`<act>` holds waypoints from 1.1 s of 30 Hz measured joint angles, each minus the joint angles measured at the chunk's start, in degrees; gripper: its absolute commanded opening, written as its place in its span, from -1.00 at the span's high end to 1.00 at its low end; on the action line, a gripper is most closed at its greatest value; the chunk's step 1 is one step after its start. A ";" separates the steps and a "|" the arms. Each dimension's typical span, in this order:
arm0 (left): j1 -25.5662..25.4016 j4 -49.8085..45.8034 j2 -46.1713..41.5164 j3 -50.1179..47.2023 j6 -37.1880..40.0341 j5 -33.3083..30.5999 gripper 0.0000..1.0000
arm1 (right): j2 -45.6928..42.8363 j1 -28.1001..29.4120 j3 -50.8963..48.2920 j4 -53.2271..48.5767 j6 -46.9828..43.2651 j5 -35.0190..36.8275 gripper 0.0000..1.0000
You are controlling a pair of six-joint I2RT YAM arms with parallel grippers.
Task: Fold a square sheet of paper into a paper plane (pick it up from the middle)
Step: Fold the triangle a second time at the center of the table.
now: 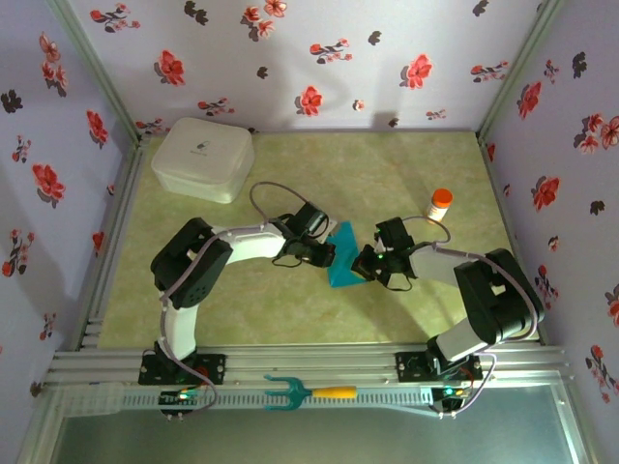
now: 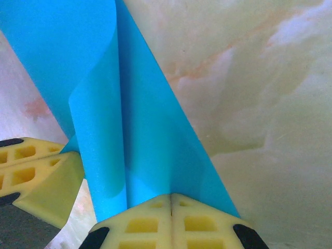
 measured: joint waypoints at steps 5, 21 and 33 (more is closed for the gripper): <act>0.00 0.02 0.15 0.00 0.00 0.02 1.00 | 0.00 0.00 0.00 0.00 -0.02 0.20 1.00; 0.02 0.46 0.59 0.00 0.02 0.09 1.00 | -0.02 0.00 0.00 0.00 -0.59 0.20 1.00; 0.00 0.94 0.70 0.00 0.00 0.13 1.00 | -3.32 0.09 0.48 3.72 1.51 -1.42 1.00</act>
